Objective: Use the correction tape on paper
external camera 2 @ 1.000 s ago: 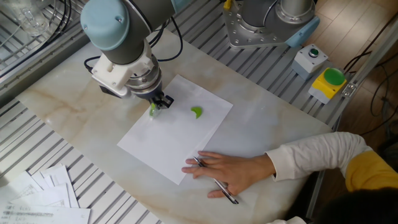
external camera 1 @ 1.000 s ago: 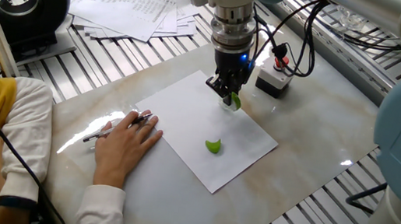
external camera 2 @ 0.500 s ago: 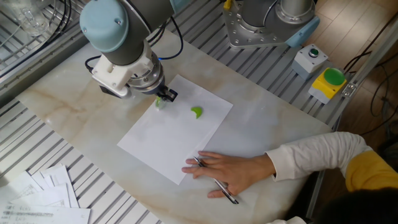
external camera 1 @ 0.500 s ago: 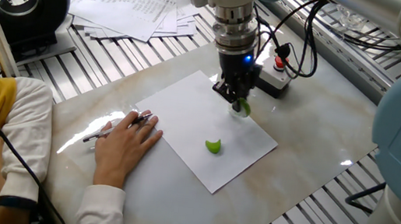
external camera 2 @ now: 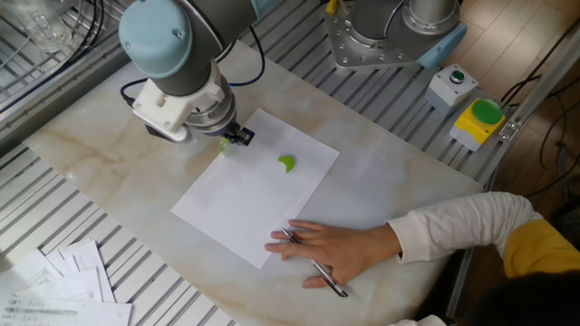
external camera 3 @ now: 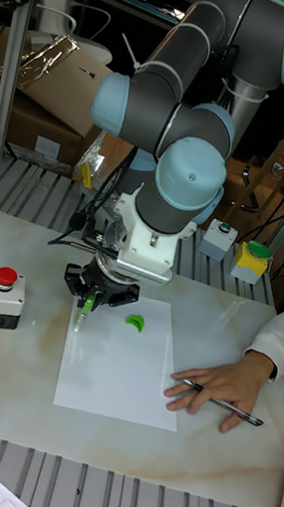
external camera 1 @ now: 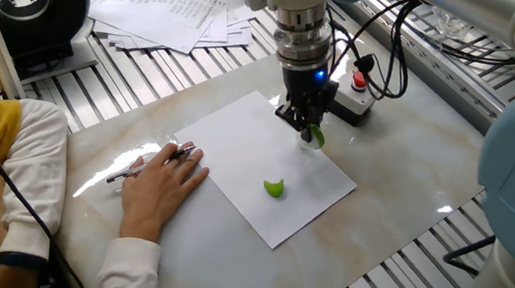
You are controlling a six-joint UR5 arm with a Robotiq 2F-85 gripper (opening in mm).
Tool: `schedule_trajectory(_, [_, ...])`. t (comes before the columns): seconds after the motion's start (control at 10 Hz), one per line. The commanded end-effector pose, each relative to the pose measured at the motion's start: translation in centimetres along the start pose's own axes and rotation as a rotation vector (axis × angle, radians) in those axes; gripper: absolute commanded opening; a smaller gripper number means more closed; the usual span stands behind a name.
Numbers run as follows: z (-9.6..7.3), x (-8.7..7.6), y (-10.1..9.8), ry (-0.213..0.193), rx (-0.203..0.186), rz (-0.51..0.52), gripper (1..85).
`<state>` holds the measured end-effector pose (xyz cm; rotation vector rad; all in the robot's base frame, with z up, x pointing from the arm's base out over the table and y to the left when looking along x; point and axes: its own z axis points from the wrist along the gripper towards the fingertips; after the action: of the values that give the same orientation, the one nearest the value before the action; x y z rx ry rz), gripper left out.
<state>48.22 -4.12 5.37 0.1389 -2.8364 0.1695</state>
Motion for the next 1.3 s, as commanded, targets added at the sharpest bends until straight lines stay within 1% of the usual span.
schedule_trajectory(0.0, [-2.2, -1.8, 0.4, -0.039, -0.013, -0.011, 1.0])
schedule_trajectory(0.2, [-2.6, -3.0, 0.8, -0.071, -0.052, -0.021, 1.0])
schedule_trajectory(0.4, [-2.4, -4.4, 1.2, -0.106, -0.076, -0.021, 1.0])
schedule_trajectory(0.5, [-2.3, -4.8, 1.4, -0.114, -0.081, -0.021, 1.0])
schedule_trajectory(0.7, [-2.0, -4.9, 1.8, -0.117, -0.096, -0.015, 1.0])
schedule_trajectory(1.0, [-0.8, -4.9, 1.5, -0.134, -0.092, -0.018, 1.0])
schedule_trajectory(1.2, [-0.4, -4.7, 1.3, -0.135, -0.086, -0.02, 1.0])
